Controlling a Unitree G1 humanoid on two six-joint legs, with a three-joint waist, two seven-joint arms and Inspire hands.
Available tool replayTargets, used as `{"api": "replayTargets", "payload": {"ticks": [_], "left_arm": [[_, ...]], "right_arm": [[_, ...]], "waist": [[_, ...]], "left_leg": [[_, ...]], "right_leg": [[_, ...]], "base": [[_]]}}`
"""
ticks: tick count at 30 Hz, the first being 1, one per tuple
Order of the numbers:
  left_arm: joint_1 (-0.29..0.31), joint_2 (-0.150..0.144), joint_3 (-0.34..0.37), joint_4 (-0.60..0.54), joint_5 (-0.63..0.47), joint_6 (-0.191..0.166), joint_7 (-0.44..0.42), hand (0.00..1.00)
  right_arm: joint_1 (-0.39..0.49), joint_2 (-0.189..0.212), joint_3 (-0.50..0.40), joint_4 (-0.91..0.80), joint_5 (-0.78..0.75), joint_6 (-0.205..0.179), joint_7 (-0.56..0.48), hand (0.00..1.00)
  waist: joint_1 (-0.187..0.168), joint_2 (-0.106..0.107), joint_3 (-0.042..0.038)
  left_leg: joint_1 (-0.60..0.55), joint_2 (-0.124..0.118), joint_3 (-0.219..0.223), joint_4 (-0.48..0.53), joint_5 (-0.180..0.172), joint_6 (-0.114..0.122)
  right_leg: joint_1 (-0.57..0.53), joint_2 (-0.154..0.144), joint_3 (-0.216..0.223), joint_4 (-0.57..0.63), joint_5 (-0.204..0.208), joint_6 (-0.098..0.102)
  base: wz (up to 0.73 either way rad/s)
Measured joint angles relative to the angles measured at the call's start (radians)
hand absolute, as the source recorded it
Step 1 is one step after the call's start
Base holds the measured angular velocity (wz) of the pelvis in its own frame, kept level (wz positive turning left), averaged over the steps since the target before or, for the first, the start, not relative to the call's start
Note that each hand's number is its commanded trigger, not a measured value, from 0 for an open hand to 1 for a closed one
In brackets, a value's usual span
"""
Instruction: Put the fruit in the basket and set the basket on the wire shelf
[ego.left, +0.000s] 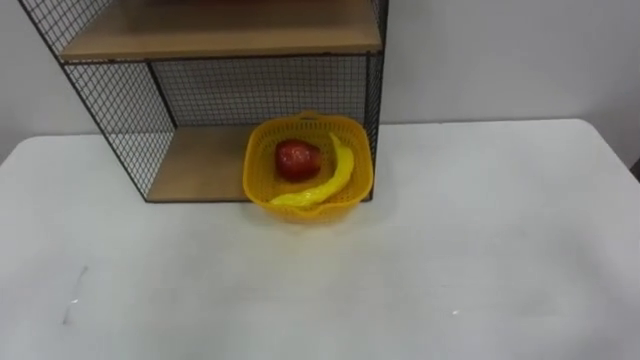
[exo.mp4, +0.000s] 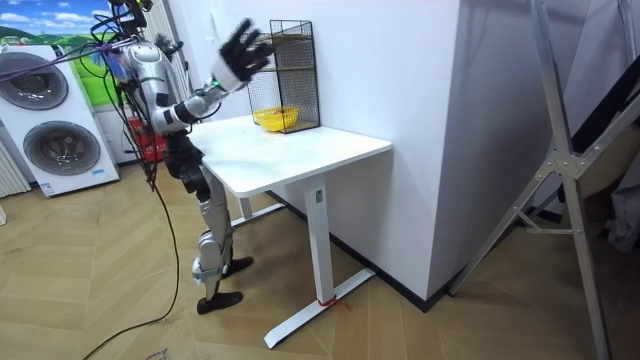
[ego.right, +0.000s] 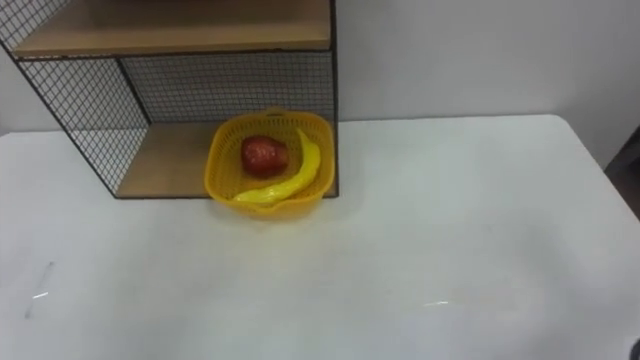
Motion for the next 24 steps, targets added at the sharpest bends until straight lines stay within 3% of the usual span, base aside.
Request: {"api": "replayTargets", "payload": {"ticks": [2,4,5,6,7,8,9,10,12,15,19,22,24], "left_arm": [[0.019,0.013,0.085,0.061,0.0,-0.02,0.128,0.0],[0.046,0.032,0.161,0.14,-0.002,-0.046,0.238,0.0],[0.07,0.05,0.208,0.195,-0.012,-0.058,0.31,0.0],[0.086,0.061,0.238,0.232,-0.02,-0.065,0.376,0.0],[0.095,0.067,0.247,0.251,-0.022,-0.07,0.403,0.0],[0.112,0.085,0.252,0.309,-0.036,-0.085,0.446,0.0],[0.134,0.092,0.251,0.392,-0.066,-0.086,0.478,0.0],[0.139,0.092,0.251,0.432,-0.084,-0.085,0.496,0.0],[0.137,0.093,0.25,0.579,-0.168,-0.082,0.573,0.0],[0.135,0.094,0.213,0.764,-0.279,-0.082,0.64,0.0],[0.131,0.098,0.132,0.941,-0.356,-0.082,0.672,0.0],[0.12,0.096,0.041,1.101,-0.406,-0.081,0.65,0.0],[0.116,0.07,-0.039,1.206,-0.419,-0.081,0.612,0.0]], "right_arm": [[0.038,-0.017,-0.066,0.008,0.006,-0.003,-0.074,0.0],[0.057,-0.052,-0.115,0.072,0.008,-0.011,-0.13,0.0],[0.071,-0.064,-0.135,0.099,0.021,-0.01,-0.161,0.0],[0.095,-0.068,-0.161,0.118,0.05,-0.011,-0.189,0.0],[0.107,-0.069,-0.177,0.136,0.06,-0.014,-0.201,0.0],[0.129,-0.07,-0.2,0.194,0.083,-0.023,-0.22,0.0],[0.146,-0.079,-0.217,0.251,0.107,-0.025,-0.238,0.0],[0.156,-0.085,-0.226,0.281,0.127,-0.029,-0.245,0.0],[0.165,-0.121,-0.24,0.443,0.207,-0.033,-0.27,0.0],[0.165,-0.116,-0.237,0.576,0.293,-0.032,-0.304,0.0],[0.174,-0.11,-0.206,0.694,0.425,-0.035,-0.316,0.0],[0.207,-0.07,-0.153,0.815,0.589,-0.048,-0.271,0.0],[0.206,-0.017,-0.074,0.954,0.681,-0.057,-0.229,0.0]], "waist": [[0.013,-0.002,-0.0001],[0.019,-0.001,-0.0002],[0.022,-0.002,0.0],[0.025,0.002,0.0003],[0.026,0.003,0.0026],[0.018,-0.011,-0.0078],[0.003,-0.026,-0.0105],[-0.002,-0.026,-0.0106],[-0.014,-0.02,-0.014],[-0.024,0.001,-0.016],[-0.04,0.007,-0.0151],[-0.037,0.005,-0.0143],[-0.039,0.0,-0.015]], "left_leg": [[-0.007,0.003,0.012,0.019,-0.007,-0.008],[-0.02,0.023,0.017,0.122,-0.072,-0.024],[-0.021,0.043,0.015,0.194,-0.129,-0.041],[-0.022,0.05,-0.005,0.206,-0.175,-0.057],[-0.026,0.046,-0.014,0.197,-0.184,-0.043],[-0.036,0.031,-0.031,0.186,-0.183,-0.033],[-0.035,0.015,-0.039,0.164,-0.169,-0.021],[-0.034,0.011,-0.04,0.155,-0.164,-0.017],[-0.035,0.002,-0.04,0.128,-0.146,-0.006],[-0.031,-0.002,-0.035,0.097,-0.128,0.002],[-0.014,-0.012,-0.034,0.063,-0.111,0.004],[0.0,-0.008,-0.032,0.037,-0.098,0.001],[0.005,-0.002,-0.026,0.031,-0.095,-0.002]], "right_leg": [[-0.011,-0.009,-0.002,0.018,-0.01,-0.001],[-0.023,-0.016,-0.012,0.044,-0.024,0.005],[-0.031,-0.032,-0.057,0.068,-0.033,0.017],[-0.044,-0.04,-0.086,0.097,-0.045,0.027],[-0.05,-0.042,-0.094,0.112,-0.049,0.03],[-0.056,-0.047,-0.095,0.121,-0.056,0.037],[-0.061,-0.055,-0.094,0.12,-0.055,0.044],[-0.063,-0.057,-0.093,0.116,-0.053,0.046],[-0.062,-0.056,-0.093,0.084,-0.026,0.057],[-0.058,-0.043,-0.091,0.042,0.009,0.052],[-0.058,-0.05,-0.089,0.039,0.01,0.054],[-0.041,-0.043,-0.083,0.009,0.027,0.048],[-0.037,-0.043,-0.077,0.004,0.03,0.045]], "base": [[-0.04],[-0.2],[-0.25],[-0.18],[0.06],[0.26],[0.26],[0.17],[0.02],[-0.04],[0.0],[-0.02],[-0.1]]}}
